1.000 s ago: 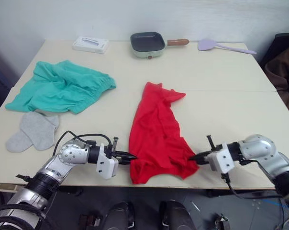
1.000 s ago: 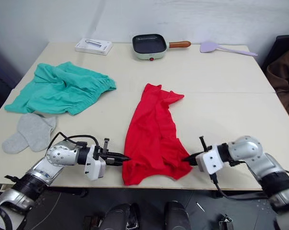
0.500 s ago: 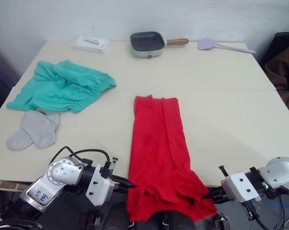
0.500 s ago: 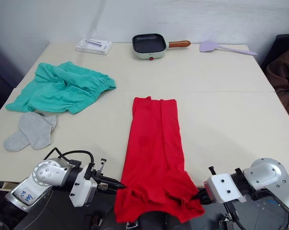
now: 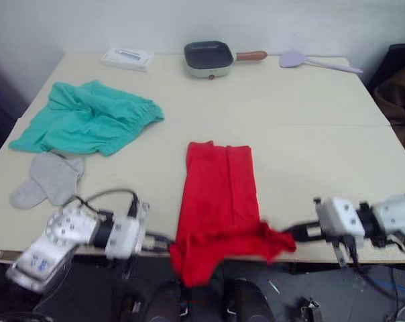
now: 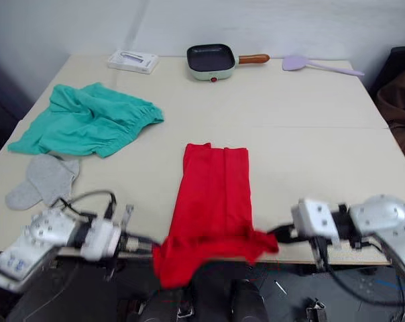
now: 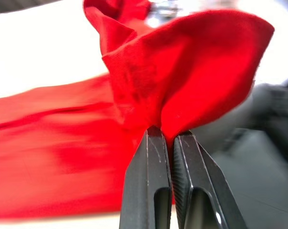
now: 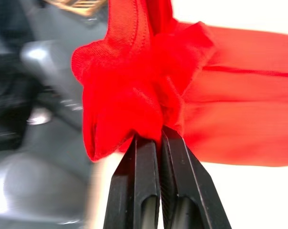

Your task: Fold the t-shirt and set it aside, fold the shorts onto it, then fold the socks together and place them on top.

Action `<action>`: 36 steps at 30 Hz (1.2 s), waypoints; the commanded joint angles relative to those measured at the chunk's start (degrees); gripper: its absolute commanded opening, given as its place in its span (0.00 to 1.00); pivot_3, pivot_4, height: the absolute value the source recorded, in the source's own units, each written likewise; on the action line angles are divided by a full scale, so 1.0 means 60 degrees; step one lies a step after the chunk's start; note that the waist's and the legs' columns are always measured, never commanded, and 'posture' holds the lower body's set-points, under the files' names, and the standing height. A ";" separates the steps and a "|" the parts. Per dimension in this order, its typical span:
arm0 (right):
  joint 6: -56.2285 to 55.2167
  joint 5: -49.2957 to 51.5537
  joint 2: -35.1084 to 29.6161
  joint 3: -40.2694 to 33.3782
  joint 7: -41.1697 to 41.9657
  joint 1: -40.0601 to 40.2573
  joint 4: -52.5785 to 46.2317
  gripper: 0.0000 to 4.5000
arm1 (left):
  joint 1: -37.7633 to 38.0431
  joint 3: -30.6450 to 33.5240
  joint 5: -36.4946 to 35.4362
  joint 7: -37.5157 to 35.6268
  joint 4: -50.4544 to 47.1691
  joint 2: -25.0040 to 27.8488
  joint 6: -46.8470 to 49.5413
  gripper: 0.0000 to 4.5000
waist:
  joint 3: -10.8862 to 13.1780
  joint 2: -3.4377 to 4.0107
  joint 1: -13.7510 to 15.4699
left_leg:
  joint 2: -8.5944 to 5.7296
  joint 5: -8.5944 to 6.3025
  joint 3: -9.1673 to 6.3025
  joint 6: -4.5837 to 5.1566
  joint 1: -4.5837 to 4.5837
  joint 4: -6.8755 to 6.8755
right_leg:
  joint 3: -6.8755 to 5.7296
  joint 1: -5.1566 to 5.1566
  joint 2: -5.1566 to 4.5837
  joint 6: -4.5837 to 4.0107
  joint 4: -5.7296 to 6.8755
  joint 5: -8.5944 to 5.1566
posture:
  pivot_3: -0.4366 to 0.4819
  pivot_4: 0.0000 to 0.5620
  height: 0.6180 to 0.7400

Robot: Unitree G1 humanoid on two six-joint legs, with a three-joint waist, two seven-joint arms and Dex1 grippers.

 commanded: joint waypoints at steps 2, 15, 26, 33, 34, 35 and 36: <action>0.0174 -0.0658 0.1234 0.0059 -0.0476 -0.2074 0.1960 0.00 | -0.2053 0.0335 0.0051 0.0022 0.2031 -0.0830 0.1112 0.01 | 0.0000 -0.0001 0.0038 | 0.0002 0.0021 0.0000 -0.0032 -0.0055 0.0040 | -0.0013 -0.0042 0.0009 0.0004 0.0021 0.0005 | 0.48 0.27 1.00; -0.3361 -0.4261 0.4432 0.1008 -0.1713 -0.6102 0.9497 0.00 | -0.5371 0.0316 0.2555 0.1157 0.8492 -0.3660 0.0041 0.01 | 0.0029 -0.0043 0.0025 | -0.0024 0.0061 0.0093 0.0096 -0.0149 0.0134 | -0.0042 -0.0131 0.0067 0.0030 0.0146 0.0018 | 0.48 0.27 1.00; -0.2829 -0.4077 0.5539 -0.0007 -0.2858 -0.6773 1.1377 0.11 | -0.6488 0.1455 0.2825 0.2607 1.1111 -0.4541 0.0262 0.30 | 0.0029 -0.0043 -0.0215 | -0.0016 0.0069 0.0079 0.0099 -0.0151 0.0198 | -0.0030 -0.0132 0.0010 0.0039 0.0226 0.0023 | 0.48 0.27 1.00; -0.1311 -0.3309 0.5881 -0.1528 -0.5007 -0.6332 1.0869 0.62 | -0.6574 0.2034 0.2909 0.4090 1.0908 -0.4952 0.1295 0.78 | 0.0029 -0.0043 -0.0236 | -0.0015 0.0069 0.0073 0.0097 -0.0153 0.0197 | 0.0023 -0.0132 0.0008 0.0039 0.0227 0.0023 | 0.48 0.27 1.00; -0.1190 -0.3239 0.5894 -0.1624 -0.5039 -0.6212 1.0614 0.69 | -0.6456 0.2017 0.2978 0.4194 1.0703 -0.4943 0.1433 0.85 | 0.0029 -0.0044 -0.0237 | -0.0017 0.0069 0.0073 0.0097 -0.0152 0.0196 | 0.0037 -0.0132 0.0009 0.0039 0.0227 0.0023 | 0.48 0.27 1.00; -0.1080 -0.3220 0.5861 -0.1675 -0.5040 -0.6066 1.0332 0.76 | -0.6277 0.2037 0.3000 0.4238 1.0400 -0.4936 0.1319 0.92 | 0.0029 -0.0043 -0.0237 | -0.0017 0.0068 0.0074 0.0096 -0.0154 0.0194 | 0.0040 -0.0132 0.0009 0.0039 0.0224 0.0023 | 0.48 0.27 1.00; -0.1094 -0.3209 0.5816 -0.1699 -0.4945 -0.5885 0.9966 0.85 | -0.6103 0.2102 0.2986 0.4309 1.0098 -0.4907 0.1190 1.00 | 0.0029 -0.0043 -0.0237 | -0.0018 0.0068 0.0074 0.0095 -0.0153 0.0190 | 0.0043 -0.0133 0.0010 0.0039 0.0221 0.0023 | 0.48 0.27 1.00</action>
